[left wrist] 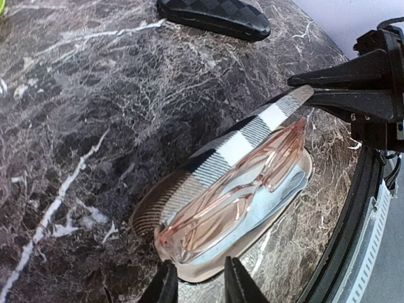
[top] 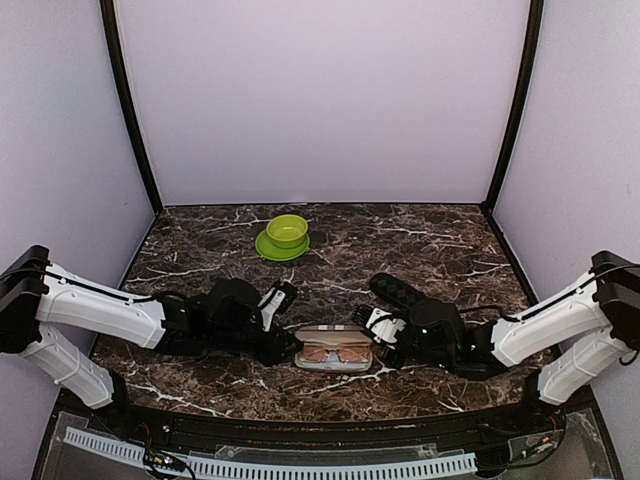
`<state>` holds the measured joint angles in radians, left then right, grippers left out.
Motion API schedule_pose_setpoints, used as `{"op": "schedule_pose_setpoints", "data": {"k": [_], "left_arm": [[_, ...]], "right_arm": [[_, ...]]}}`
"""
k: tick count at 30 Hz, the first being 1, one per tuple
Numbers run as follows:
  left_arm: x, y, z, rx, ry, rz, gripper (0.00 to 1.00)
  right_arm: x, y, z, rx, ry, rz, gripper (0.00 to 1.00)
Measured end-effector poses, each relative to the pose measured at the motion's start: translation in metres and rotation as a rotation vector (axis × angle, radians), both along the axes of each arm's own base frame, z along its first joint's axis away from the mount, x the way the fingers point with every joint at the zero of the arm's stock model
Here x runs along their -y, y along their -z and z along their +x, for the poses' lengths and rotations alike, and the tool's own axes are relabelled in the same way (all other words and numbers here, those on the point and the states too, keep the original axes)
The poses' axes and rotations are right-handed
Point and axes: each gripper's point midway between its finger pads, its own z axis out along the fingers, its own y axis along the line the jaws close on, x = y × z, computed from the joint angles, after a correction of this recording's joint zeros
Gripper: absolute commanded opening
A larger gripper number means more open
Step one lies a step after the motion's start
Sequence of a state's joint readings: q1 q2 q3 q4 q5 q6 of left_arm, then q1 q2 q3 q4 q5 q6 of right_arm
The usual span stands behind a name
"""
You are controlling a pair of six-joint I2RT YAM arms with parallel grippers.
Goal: Organize the sunglasses
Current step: Adjust the sunglasses in the sunglasses case.
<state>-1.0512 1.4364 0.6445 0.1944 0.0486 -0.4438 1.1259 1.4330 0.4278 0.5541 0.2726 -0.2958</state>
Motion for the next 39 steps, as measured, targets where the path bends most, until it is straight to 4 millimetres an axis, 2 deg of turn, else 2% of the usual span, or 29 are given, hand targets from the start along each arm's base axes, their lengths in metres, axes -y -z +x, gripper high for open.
{"op": "schedule_pose_setpoints", "data": {"k": [3,10,21,27,39], "left_arm": [[0.0,0.008,-0.002,-0.045,-0.02,0.0,0.31],[0.003,0.005,0.0,-0.075,-0.056,-0.041,0.35],[-0.012,0.023,0.0,-0.118,-0.148,-0.037,0.46],[-0.006,0.019,0.004,-0.121,-0.172,-0.09,0.5],[-0.001,0.032,0.01,-0.147,-0.201,-0.1,0.53]], "right_arm": [[-0.003,0.003,-0.003,0.029,-0.002,-0.015,0.07],[-0.007,0.004,-0.005,0.074,0.007,-0.025,0.07],[-0.007,0.002,-0.004,0.092,0.022,-0.026,0.07],[-0.006,0.003,-0.004,0.093,0.027,-0.03,0.07],[-0.006,0.003,-0.003,0.093,0.031,-0.032,0.07]]}}
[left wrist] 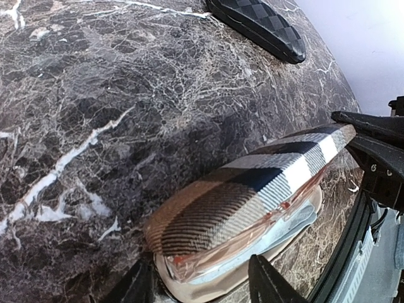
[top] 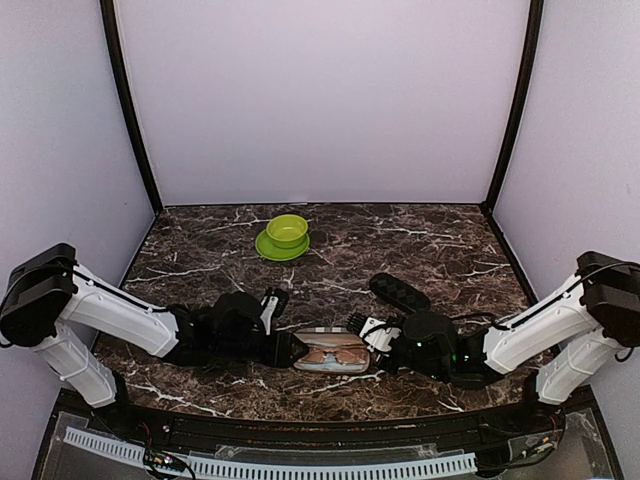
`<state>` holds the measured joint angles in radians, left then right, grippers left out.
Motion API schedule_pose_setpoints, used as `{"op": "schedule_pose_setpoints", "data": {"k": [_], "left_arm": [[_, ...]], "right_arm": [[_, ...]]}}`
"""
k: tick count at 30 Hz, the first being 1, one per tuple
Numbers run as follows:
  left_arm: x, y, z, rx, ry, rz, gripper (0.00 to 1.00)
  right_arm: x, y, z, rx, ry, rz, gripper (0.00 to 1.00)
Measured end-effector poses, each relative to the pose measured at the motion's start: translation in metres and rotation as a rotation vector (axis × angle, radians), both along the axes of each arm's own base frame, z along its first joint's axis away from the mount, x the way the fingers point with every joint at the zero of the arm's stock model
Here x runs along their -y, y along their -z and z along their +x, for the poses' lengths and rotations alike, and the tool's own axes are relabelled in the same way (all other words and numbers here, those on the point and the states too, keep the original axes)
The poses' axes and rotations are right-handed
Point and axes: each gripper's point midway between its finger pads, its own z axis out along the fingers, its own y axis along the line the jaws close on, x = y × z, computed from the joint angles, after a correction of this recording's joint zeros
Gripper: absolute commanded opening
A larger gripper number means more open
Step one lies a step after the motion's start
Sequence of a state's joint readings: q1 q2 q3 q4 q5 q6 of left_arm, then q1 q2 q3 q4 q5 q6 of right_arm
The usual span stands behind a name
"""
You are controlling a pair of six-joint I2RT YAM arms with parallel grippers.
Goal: Organize the sunglasses
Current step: Adjust the sunglasses in the sunglasses case.
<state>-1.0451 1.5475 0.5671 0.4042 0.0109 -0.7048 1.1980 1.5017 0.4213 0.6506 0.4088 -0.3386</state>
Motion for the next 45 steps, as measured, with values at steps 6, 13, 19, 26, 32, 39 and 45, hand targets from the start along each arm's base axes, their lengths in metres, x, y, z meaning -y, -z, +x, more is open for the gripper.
{"op": "schedule_pose_setpoints", "data": {"k": [6,13,19,26,32,39,45], "left_arm": [[0.004,0.005,-0.001,-0.016,0.011,-0.007,0.49],[0.009,0.002,-0.003,-0.025,0.028,-0.033,0.44],[0.01,0.005,-0.004,-0.04,0.032,-0.033,0.41],[0.012,0.001,0.0,-0.051,0.013,-0.046,0.37],[0.011,0.002,-0.001,-0.089,0.006,-0.036,0.35],[0.009,0.003,-0.006,-0.131,0.015,-0.02,0.32],[0.007,0.002,-0.01,-0.16,0.025,-0.012,0.32]], "right_arm": [[0.0,0.001,0.0,-0.001,0.003,-0.001,0.07],[0.0,0.0,0.0,0.003,0.006,-0.002,0.07],[0.0,0.0,0.0,0.006,0.007,-0.004,0.07],[0.001,0.0,0.001,0.01,0.014,-0.006,0.07],[0.002,0.001,0.001,0.015,0.021,-0.009,0.07],[0.002,0.001,0.001,0.017,0.024,-0.012,0.06],[0.002,0.002,0.002,0.021,0.03,-0.016,0.06]]}}
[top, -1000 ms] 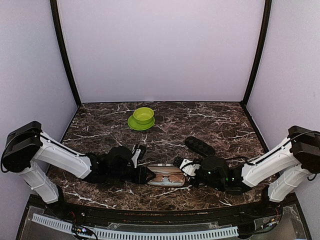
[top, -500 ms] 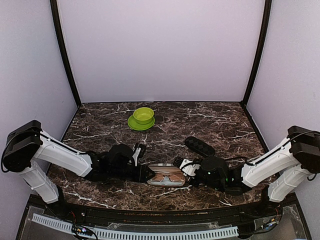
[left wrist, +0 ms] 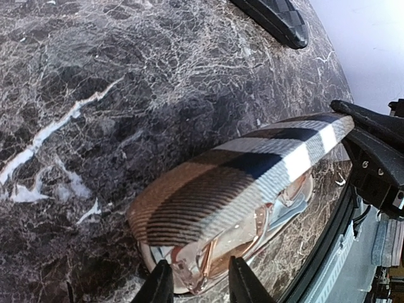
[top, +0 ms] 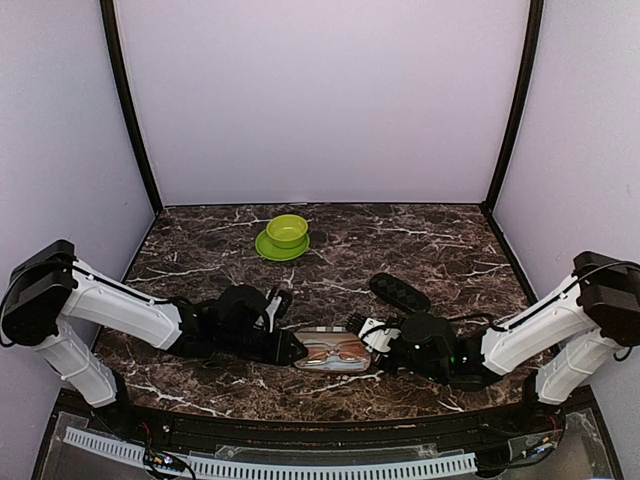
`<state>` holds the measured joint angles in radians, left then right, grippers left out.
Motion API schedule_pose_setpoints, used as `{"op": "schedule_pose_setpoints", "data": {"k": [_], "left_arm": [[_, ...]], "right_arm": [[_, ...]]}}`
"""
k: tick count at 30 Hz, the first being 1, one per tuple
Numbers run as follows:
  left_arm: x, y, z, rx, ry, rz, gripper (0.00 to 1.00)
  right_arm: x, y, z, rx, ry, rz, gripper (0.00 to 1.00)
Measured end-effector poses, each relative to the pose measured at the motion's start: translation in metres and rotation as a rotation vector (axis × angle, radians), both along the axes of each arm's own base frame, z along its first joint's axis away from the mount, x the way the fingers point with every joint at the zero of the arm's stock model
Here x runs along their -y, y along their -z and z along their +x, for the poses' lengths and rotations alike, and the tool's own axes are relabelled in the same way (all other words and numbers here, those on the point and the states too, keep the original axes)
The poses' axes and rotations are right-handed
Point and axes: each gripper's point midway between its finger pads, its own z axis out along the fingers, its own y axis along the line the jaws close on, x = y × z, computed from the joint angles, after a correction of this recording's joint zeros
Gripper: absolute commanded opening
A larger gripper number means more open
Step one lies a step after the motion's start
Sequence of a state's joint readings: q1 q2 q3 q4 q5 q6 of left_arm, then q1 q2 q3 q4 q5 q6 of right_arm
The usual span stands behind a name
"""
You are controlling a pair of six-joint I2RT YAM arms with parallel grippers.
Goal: Organize the sunglasses
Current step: Adjust the sunglasses in the sunglasses case.
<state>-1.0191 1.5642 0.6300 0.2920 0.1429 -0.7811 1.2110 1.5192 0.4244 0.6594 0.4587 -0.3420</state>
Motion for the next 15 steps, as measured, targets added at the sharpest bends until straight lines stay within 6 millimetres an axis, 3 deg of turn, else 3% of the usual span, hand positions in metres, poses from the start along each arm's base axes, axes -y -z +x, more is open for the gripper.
{"op": "schedule_pose_setpoints", "data": {"k": [6,15], "left_arm": [[-0.0008,-0.0101,-0.0003,0.006,0.0,-0.007,0.36],[-0.0027,-0.0095,0.0,0.014,0.017,0.035,0.39]], "right_arm": [[-0.0007,-0.0004,0.0001,0.003,0.002,-0.002,0.06],[-0.0011,-0.0003,-0.0004,0.004,0.001,-0.002,0.06]]}}
